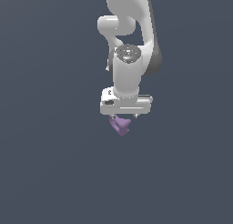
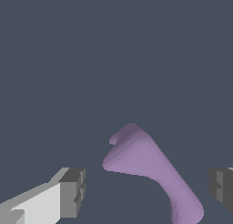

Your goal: Pick up the object and move it to a goal position.

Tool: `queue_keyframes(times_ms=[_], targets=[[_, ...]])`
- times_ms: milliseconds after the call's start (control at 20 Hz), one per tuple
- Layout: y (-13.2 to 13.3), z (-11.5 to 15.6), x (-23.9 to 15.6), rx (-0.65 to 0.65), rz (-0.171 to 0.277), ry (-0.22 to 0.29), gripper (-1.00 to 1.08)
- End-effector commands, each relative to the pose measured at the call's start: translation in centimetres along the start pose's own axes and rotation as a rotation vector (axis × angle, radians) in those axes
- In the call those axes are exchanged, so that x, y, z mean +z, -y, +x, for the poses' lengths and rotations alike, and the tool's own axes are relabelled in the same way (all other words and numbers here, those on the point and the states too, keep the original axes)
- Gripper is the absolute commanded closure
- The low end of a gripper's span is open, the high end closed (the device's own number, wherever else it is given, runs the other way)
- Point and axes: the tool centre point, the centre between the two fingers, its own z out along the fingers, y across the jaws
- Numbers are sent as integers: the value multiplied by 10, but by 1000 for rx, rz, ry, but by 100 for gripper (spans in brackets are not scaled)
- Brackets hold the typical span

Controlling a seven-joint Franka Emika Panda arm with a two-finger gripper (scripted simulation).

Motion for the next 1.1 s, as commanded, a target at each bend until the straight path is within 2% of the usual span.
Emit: queue_keyframes(times_ms=[0,500,1050], targets=[[0,0,0,0,0,0,-92],[-5,1,-4,45,32,-3,-92],[-7,-2,-2,-4,28,-2,-92]])
